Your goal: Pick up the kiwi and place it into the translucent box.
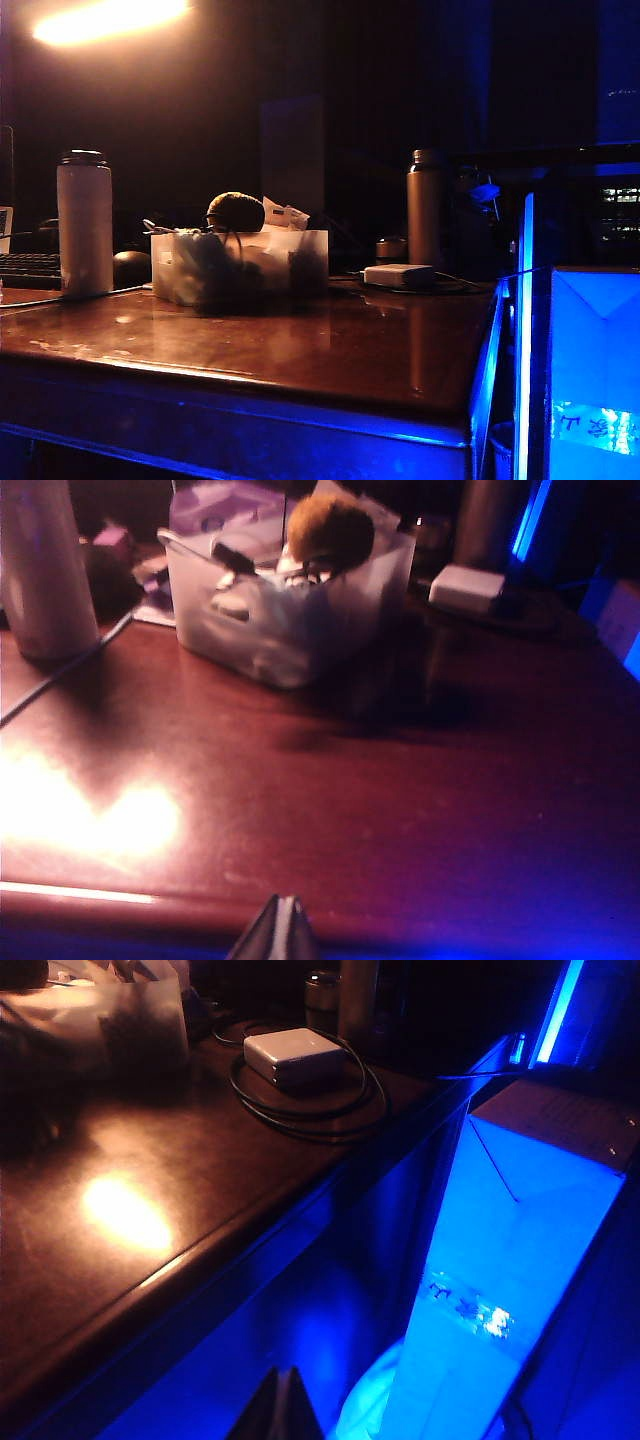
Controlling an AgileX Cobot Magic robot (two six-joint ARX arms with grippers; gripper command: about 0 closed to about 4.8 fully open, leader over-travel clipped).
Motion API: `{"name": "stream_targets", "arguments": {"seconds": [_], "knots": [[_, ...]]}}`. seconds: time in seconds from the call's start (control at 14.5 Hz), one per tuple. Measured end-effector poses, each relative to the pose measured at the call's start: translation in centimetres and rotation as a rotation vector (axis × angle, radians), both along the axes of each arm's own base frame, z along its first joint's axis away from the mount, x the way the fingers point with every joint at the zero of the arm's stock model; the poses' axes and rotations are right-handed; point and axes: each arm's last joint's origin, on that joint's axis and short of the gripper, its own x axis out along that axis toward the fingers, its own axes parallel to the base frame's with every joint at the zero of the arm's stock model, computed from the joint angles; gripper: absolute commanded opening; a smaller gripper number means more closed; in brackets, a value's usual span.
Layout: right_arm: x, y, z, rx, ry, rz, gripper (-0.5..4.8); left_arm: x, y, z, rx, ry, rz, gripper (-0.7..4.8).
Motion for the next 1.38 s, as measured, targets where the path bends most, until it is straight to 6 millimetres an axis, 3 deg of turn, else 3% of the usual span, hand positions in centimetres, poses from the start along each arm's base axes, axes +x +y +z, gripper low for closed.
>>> {"name": "stream_targets", "arguments": {"seconds": [0.55,1.17,1.38], "knots": [[0.0,-1.4,0.6,0.028,-0.072,-0.130,-0.01,0.2,1.4,0.0,0.001,0.000,0.157,-0.03],[0.0,-1.3,0.5,0.023,-0.058,-0.129,-0.01,0.2,1.4,0.0,0.001,0.000,0.156,-0.03],[-0.1,-1.1,-0.1,0.015,0.004,-0.031,-0.01,0.2,1.4,0.0,0.001,0.000,0.157,-0.03]]}}
